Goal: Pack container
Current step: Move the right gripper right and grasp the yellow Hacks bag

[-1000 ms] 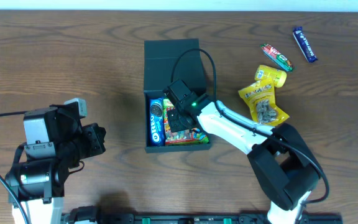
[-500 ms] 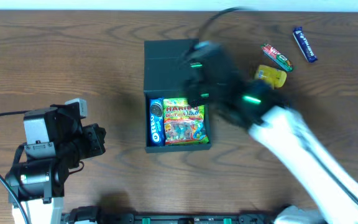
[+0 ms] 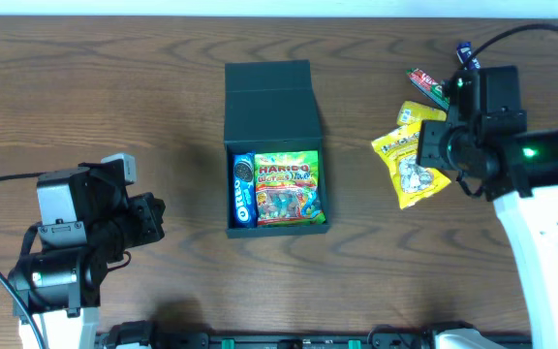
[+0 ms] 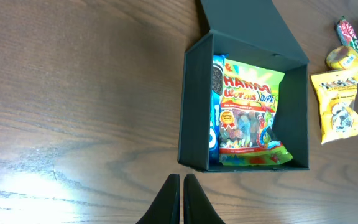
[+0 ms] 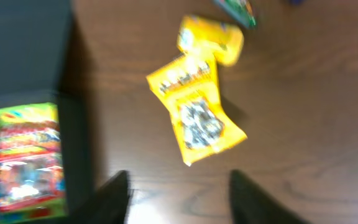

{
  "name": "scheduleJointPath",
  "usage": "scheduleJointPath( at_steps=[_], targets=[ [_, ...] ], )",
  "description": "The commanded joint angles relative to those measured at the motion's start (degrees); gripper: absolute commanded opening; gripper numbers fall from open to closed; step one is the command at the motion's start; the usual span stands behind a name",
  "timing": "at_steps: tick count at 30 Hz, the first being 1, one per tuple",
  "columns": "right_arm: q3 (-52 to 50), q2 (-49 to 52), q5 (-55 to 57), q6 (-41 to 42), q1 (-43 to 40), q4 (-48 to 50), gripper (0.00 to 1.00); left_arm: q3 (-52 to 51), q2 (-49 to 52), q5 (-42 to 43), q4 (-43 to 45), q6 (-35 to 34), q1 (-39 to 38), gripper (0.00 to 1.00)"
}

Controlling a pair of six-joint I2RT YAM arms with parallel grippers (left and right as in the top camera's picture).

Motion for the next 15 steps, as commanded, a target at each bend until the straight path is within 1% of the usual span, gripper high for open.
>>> scheduleJointPath(
  at_steps=[1,2,7,15],
  targets=[
    [-5.20,2.05,0.81,-4.15,-1.20,2.21,0.66,0.76,0.00,0.00,-0.17,1.29,-0.09,0.05],
    [-6.97,2.67,1.66,-4.17,-1.20,3.39,0.69,0.76,0.00,-0.24,-0.17,1.29,-0.09,0.06],
    [-15.43,8.63,5.29,-4.20,-1.20,12.20,0.72,0.76,0.00,-0.42,-0.17,1.29,-0.09,0.06],
    [-16.98,18.84,7.52,-4.17,-1.20,20.94,0.72,0.76,0.00,-0.39,-0.17,1.51,-0.09,0.06]
  ],
)
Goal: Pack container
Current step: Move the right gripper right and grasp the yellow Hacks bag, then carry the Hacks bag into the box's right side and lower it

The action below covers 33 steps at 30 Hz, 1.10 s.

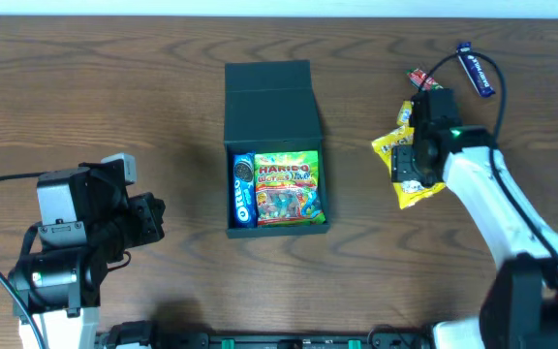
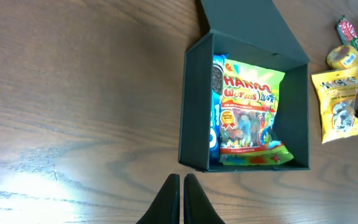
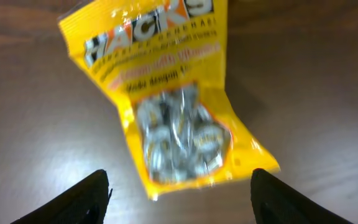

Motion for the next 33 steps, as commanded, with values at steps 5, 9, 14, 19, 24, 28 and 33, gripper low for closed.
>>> scheduleJointPath(
  at_steps=[5,9,14,19,24,28,33],
  targets=[
    [-0.44,6.86,1.70,-0.85,-0.33,5.40,0.63,0.76,0.00,-0.37,-0.20,1.53,-0.09,0.06],
    [-0.44,8.94,1.70,-0.85,-0.33,6.12,0.48,0.76,0.00,-0.37,-0.20,1.53,-0.09,0.06],
    [-0.44,9.90,1.68,-0.79,-0.33,6.21,0.12,0.76,0.00,-0.37,-0.20,1.53,-0.09,0.06],
    [-0.09,9.09,1.66,-0.59,-0.22,3.82,0.01,0.76,0.00,-0.37,-0.22,1.53,-0.09,0.06],
    [3.54,5.51,1.57,-0.02,0.39,-2.82,0.01,0.76,0.00,-0.37,-0.33,2.34,-0.09,0.06],
    [11.61,-1.66,-3.72,0.04,2.25,-11.76,0.01,0.76,0.00,-0.37,-0.76,2.34,-0.09,0.05],
    [16.13,-10.14,-13.44,4.24,6.56,-14.19,0.01,0.76,0.00,-0.37,-1.36,2.32,-0.09,0.06]
  ],
)
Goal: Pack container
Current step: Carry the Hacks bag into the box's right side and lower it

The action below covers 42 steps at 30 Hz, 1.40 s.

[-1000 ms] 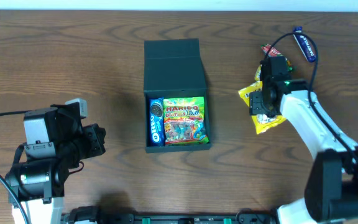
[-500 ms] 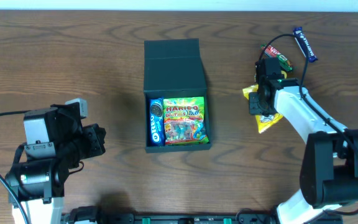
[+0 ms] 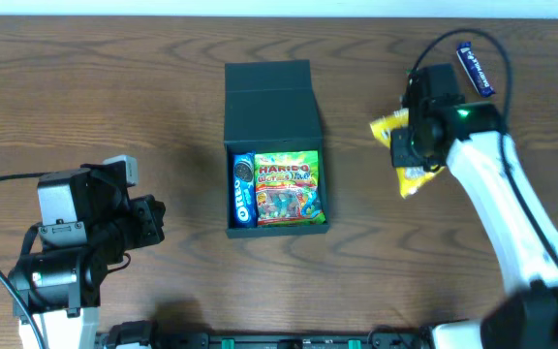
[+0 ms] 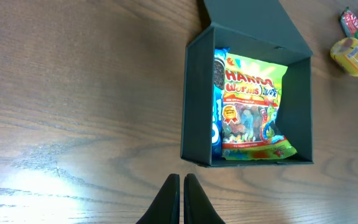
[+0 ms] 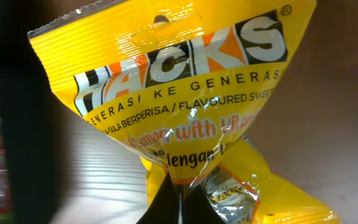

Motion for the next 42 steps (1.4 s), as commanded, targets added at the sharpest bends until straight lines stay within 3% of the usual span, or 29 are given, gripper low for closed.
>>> scheduleJointPath(
  at_steps=[1,10,17,22,42],
  targets=[
    [2.03,-6.23,-8.59,5.66,3.82,0.00,0.01,0.76,0.00,-0.37,-0.39,1.03,-0.09,0.06],
    [1.81,-6.69,-12.35,26.88,18.16,0.48,0.01,0.76,0.00,-0.35,-0.66,1.01,-0.09,0.06],
    [1.81,1.68,-8.37,39.28,27.21,3.17,0.01,0.76,0.00,-0.37,-1.44,1.03,-0.09,0.06],
    [1.81,7.96,-5.60,44.70,28.89,3.21,0.01,0.76,0.00,-0.39,-1.86,1.22,-0.09,0.06],
    [1.81,21.51,-6.27,44.30,28.83,4.00,0.01,0.76,0.00,-0.39,-1.86,1.70,-0.09,0.05]
  ],
)
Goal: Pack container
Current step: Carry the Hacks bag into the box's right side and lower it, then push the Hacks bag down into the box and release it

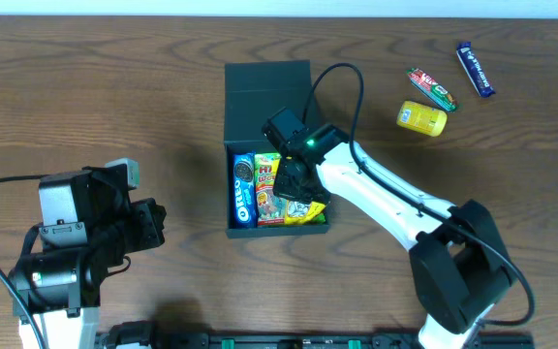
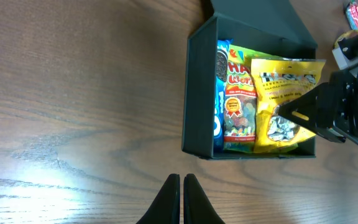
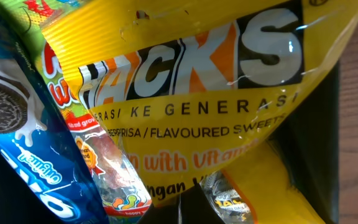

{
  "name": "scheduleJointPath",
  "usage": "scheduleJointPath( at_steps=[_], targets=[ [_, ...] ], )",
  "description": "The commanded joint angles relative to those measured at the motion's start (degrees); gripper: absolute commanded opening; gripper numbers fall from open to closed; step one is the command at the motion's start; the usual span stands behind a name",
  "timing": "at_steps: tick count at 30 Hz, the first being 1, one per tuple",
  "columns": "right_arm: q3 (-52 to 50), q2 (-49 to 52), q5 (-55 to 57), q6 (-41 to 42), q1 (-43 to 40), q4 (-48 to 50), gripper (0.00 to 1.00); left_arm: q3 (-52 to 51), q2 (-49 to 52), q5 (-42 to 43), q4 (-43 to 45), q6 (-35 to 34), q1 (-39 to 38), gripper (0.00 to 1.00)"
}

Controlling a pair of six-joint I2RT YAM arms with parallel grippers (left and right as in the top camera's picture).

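The dark open box (image 1: 229, 184) stands mid-table with its lid folded back. Inside lie a blue Oreo pack (image 1: 242, 189) and a Haribo worms bag (image 1: 265, 184). My right gripper (image 1: 296, 177) is shut on the yellow Hacks sweets bag (image 3: 191, 93) and holds it inside the box, over the Haribo bag (image 3: 98, 155). The left wrist view shows the yellow bag (image 2: 284, 106) filling the box's right half. My left gripper (image 2: 182, 186) is shut on nothing, over bare table in front of the box (image 2: 194, 93).
A small yellow packet (image 1: 421, 118), a red-green candy bar (image 1: 432, 89) and a blue bar (image 1: 475, 55) lie at the table's back right. The box lid (image 1: 269, 97) lies flat behind the box.
My right gripper has moved with the Hacks bag from the table's right side into the box, where the bag now lies over the Haribo bag. The left arm has not moved.
My right gripper was open above the Hacks bag on the table's right. Then it was low around the bag. Then it was shut on the bag and held it lifted. Now the bag is inside the box.
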Motion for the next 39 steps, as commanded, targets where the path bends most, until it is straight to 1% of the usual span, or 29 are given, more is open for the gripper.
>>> scheduleJointPath(
  at_steps=[1,4,11,15,17,18,19,20,23,24,26,29,31,32,33,34,35,39],
  targets=[
    [0.02,1.92,-0.57,-1.18,0.26,0.04,0.01,0.76,0.00,-0.37,-0.17,1.29,-0.09,0.05],
    [0.02,2.05,-6.25,-4.83,0.35,3.65,0.01,0.76,0.00,-0.37,-0.15,1.29,-0.09,0.06],
    [0.02,2.05,-6.38,-4.72,0.35,4.33,0.01,0.76,0.00,-0.37,-0.17,1.29,-0.09,0.06],
    [0.02,1.97,-10.23,-5.86,0.35,4.68,0.01,0.76,0.00,-0.37,-0.15,1.29,-0.09,0.06],
    [0.02,1.97,-10.25,-6.29,0.35,4.26,0.01,0.76,0.00,-0.37,-0.13,1.29,-0.09,0.06],
    [0.02,1.99,-10.25,-6.25,0.17,3.82,0.03,0.76,0.00,-0.37,-0.15,1.31,-0.09,0.05],
    [0.02,1.99,-10.25,-6.27,0.04,3.58,0.21,0.76,0.00,-0.37,-0.17,1.31,-0.09,0.06],
    [0.02,1.99,-10.27,-6.27,-0.09,3.37,0.33,0.76,0.00,-0.37,-0.20,1.36,-0.09,0.06],
    [0.48,1.33,-10.16,-7.82,-0.57,2.36,0.39,0.76,0.00,-0.37,-0.20,1.51,-0.09,0.06],
    [1.38,0.26,-8.87,-9.33,-0.85,1.03,0.47,0.76,0.00,-0.37,-0.20,1.51,-0.09,0.05],
    [3.48,-2.19,-6.51,-11.15,-1.05,-0.98,0.54,0.76,0.00,-0.37,-0.15,1.51,-0.09,0.06],
    [6.60,-6.25,-5.16,-14.23,-1.03,-2.49,0.56,0.76,0.00,-0.37,-0.17,1.51,-0.09,0.06],
    [8.00,-9.25,-3.82,-15.50,-0.90,-3.04,0.55,0.76,0.00,-0.37,-0.15,1.51,-0.09,0.06],
    [8.33,-10.73,-2.93,-16.02,-0.76,-3.04,0.50,0.76,0.00,-0.37,-0.15,1.51,-0.09,0.06],
    [8.39,-12.20,-1.60,-16.41,-0.59,-2.95,0.39,0.76,0.00,-0.37,-0.15,1.49,-0.09,0.06],
    [8.39,-13.49,0.11,-16.76,-0.42,-3.04,0.16,0.76,0.00,-0.37,-0.15,1.49,-0.09,0.06],
    [8.39,-14.49,2.03,-17.27,-0.22,-3.13,0.01,0.76,0.00,-0.37,-0.15,1.51,-0.09,0.06],
    [7.87,-15.17,9.35,-18.49,1.07,-3.45,0.01,0.76,0.00,-0.37,-0.13,1.49,-0.09,0.06]
  ],
)
